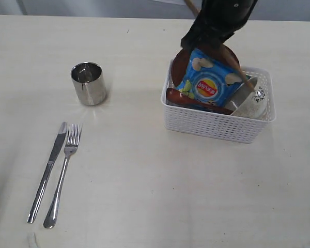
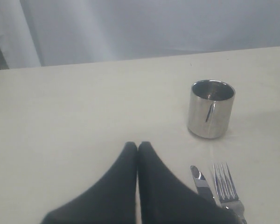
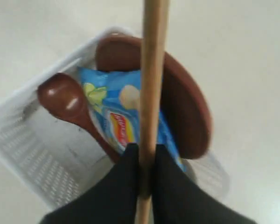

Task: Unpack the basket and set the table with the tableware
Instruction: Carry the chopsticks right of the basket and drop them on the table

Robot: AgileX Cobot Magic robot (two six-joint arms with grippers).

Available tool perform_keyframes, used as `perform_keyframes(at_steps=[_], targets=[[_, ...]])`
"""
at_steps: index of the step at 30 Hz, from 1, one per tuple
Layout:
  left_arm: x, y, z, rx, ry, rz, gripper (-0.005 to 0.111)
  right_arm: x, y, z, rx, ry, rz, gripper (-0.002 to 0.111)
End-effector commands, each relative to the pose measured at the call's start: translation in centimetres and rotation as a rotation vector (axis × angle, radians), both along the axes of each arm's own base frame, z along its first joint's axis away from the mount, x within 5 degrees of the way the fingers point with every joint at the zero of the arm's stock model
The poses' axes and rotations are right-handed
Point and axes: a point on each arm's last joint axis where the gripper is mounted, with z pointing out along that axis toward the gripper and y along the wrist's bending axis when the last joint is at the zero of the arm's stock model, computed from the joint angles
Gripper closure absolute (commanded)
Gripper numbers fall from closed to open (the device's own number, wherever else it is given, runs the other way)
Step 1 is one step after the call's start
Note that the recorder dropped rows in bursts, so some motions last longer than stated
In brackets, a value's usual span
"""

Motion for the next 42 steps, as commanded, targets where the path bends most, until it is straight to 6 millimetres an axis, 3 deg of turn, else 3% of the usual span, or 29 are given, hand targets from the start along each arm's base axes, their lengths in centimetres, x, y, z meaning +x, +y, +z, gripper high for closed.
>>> perform_keyframes(at_steps=[1,4,6,9,12,16,20,25,32,36,42], targets=[[0.0,0.0,0.0,-0.008,-0.007,-0.005,0.107,-0.5,-5.2,3.9,-0.142,-0.131,-0.255,0.109],[0.0,0.0,0.0,-0.008,-0.007,-0.005,0.107,0.6,-10.1,3.4,-0.069,-0.063,-0.450,0.109],[0.0,0.0,0.0,-0.008,-0.007,-0.005,0.107,0.7,-14.1,1.5,0.006,0.053,-0.608,0.109],[0.0,0.0,0.0,-0.008,-0.007,-0.005,0.107,-1.0,-18.6,-3.1,-0.014,0.224,-0.743,0.109],[0.0,0.0,0.0,-0.008,-0.007,-0.005,0.107,-1.1,-19.8,-7.1,0.052,0.246,-0.776,0.109],[0.0,0.0,0.0,-0.008,-0.007,-0.005,0.107,0.3,-19.8,-12.5,0.028,0.328,-0.763,0.109],[0.0,0.0,0.0,-0.008,-0.007,-0.005,0.107,1.1,-19.7,-15.3,0.023,0.356,-0.755,0.108],[0.0,0.0,0.0,-0.008,-0.007,-0.005,0.107,1.2,-19.7,-15.4,0.025,0.353,-0.757,0.105],[0.0,0.0,0.0,-0.008,-0.007,-0.005,0.107,1.2,-19.7,-15.3,0.015,0.372,-0.763,0.068],[0.0,0.0,0.0,-0.008,-0.007,-0.005,0.107,1.8,-19.8,-13.9,0.012,0.370,-0.773,0.067],[0.0,0.0,0.0,-0.008,-0.007,-0.005,0.107,2.5,-19.7,-10.1,0.036,0.302,-0.765,0.067]])
